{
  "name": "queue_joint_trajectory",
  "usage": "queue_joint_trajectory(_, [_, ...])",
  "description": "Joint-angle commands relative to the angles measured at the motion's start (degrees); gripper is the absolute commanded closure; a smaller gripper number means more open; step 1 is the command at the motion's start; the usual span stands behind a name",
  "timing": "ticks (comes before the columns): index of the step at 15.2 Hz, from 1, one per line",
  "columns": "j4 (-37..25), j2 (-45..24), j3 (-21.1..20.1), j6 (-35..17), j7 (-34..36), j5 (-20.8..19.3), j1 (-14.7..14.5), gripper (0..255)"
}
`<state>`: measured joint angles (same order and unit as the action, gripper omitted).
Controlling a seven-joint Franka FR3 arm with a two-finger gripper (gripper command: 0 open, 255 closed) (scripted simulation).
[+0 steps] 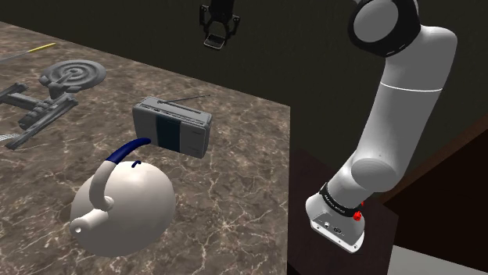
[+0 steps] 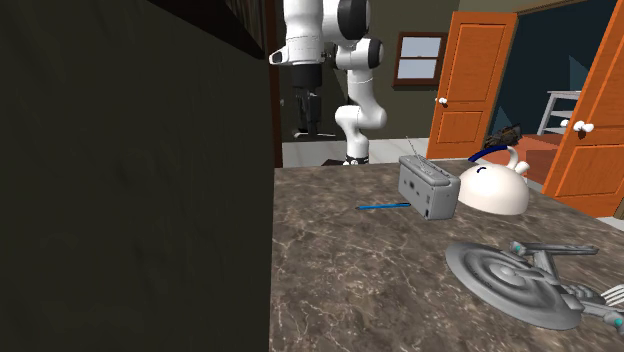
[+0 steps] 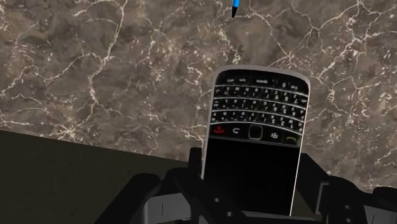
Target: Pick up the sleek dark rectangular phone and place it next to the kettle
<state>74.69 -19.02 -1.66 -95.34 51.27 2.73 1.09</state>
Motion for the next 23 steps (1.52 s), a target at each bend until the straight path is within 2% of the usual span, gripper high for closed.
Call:
queue_joint_trajectory(1, [-1.97,-0.32,-0.01,1.67,0.1,-0.01,-0.01,255])
queue_joint_trajectory(4, [-5.35,-1.08,-0.02,4.29,0.23,-0.04,-0.02,255])
queue_joint_trajectory(8, [6.82,7.4,-1.19,0.42,3.49,-0.14,-2.24,255])
queue_joint_trajectory(12, [16.09,14.36,-2.77,-2.08,7.09,-0.03,-4.33,255])
queue_joint_trajectory(17, [25.09,21.7,-5.23,-4.03,11.95,0.48,-6.87,255])
queue_joint_trajectory(23, [33.06,28.91,-8.8,-5.24,18.22,1.7,-9.94,255])
